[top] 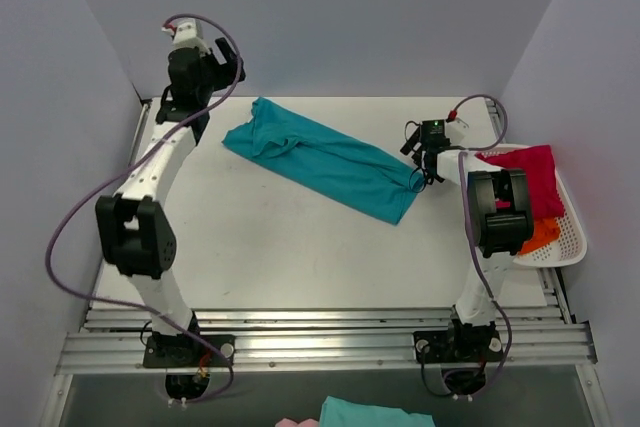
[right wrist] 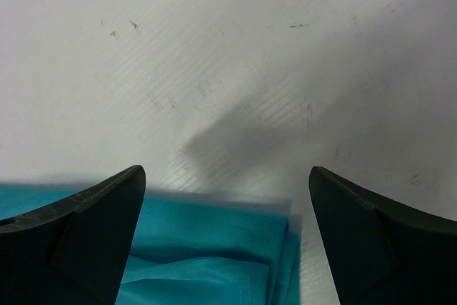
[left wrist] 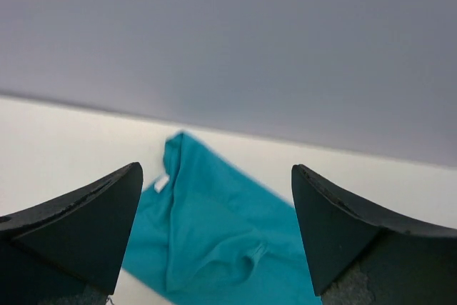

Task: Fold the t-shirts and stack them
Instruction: Fold the tshirt

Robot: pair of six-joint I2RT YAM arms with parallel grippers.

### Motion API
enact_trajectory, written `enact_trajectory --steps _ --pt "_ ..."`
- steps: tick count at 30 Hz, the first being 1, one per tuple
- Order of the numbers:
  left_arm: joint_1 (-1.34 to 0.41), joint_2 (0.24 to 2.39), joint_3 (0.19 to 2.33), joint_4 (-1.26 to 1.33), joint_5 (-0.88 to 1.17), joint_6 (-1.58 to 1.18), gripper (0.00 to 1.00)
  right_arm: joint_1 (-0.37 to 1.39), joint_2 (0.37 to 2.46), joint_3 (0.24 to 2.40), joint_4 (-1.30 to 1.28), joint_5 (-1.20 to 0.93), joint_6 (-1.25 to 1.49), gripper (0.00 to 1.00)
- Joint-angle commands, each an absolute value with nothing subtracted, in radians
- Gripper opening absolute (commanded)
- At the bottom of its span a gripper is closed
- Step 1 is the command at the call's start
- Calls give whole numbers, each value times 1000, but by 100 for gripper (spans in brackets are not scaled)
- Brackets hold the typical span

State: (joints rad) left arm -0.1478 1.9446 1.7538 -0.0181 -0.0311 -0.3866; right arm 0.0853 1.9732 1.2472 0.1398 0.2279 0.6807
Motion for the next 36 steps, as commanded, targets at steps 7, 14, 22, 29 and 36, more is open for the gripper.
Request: enact_trajectory --steps 7,14,22,29,36 --pt "-185 1614 1416 48 -100 -461 94 127 1917 1243 110 267 683 94" --pt "-464 1686 1165 191 -29 -606 94 132 1862 1204 84 288 703 94" --pt "-705 1868 1098 432 -50 -949 94 153 1749 1123 63 354 710 94" --pt "-883 1946 1107 512 -149 -1182 94 149 1704 1065 58 390 707 95" --pt "-950 2046 1187 482 -184 -1265 94 109 1641 1037 34 397 689 97"
